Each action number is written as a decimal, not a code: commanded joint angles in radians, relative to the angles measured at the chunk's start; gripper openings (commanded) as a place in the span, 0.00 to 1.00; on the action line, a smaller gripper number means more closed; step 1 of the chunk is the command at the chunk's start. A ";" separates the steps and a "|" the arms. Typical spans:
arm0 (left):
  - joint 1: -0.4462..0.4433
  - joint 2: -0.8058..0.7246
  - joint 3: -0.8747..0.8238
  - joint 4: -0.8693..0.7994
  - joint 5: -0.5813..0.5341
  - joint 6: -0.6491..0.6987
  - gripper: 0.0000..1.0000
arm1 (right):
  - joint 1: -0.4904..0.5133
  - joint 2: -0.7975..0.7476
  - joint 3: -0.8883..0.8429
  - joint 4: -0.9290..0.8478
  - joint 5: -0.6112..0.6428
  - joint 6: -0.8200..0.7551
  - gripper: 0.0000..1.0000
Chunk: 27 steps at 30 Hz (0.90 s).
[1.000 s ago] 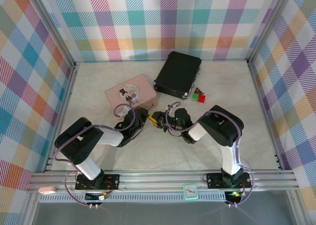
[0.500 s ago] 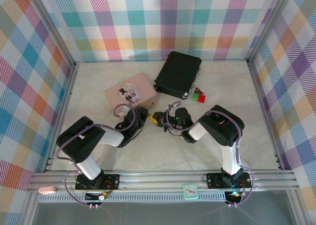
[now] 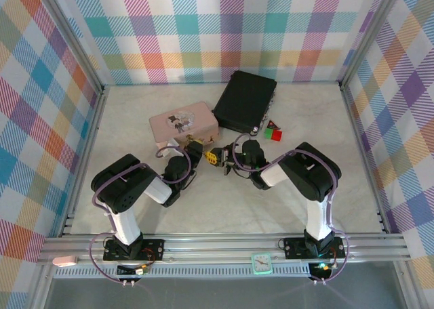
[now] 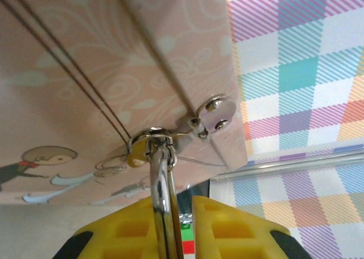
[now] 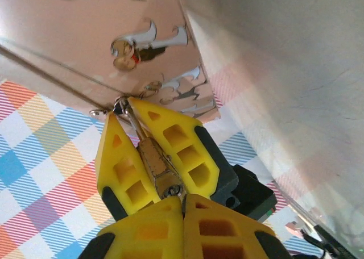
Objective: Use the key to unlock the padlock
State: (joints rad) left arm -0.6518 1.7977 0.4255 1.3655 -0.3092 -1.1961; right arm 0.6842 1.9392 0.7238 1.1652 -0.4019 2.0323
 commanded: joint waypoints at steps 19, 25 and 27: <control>-0.052 0.051 -0.010 -0.011 0.085 -0.074 0.00 | 0.010 0.105 0.122 0.241 0.132 0.087 0.03; -0.052 0.040 -0.028 -0.022 0.051 -0.075 0.00 | -0.025 0.109 0.114 0.203 0.065 -0.095 0.12; -0.052 0.037 -0.026 -0.032 0.048 -0.083 0.00 | -0.039 0.075 0.096 0.130 0.030 -0.187 0.18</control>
State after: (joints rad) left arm -0.6456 1.8355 0.4191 1.3518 -0.4004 -1.2804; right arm 0.6876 2.0636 0.7918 1.2377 -0.4164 1.9816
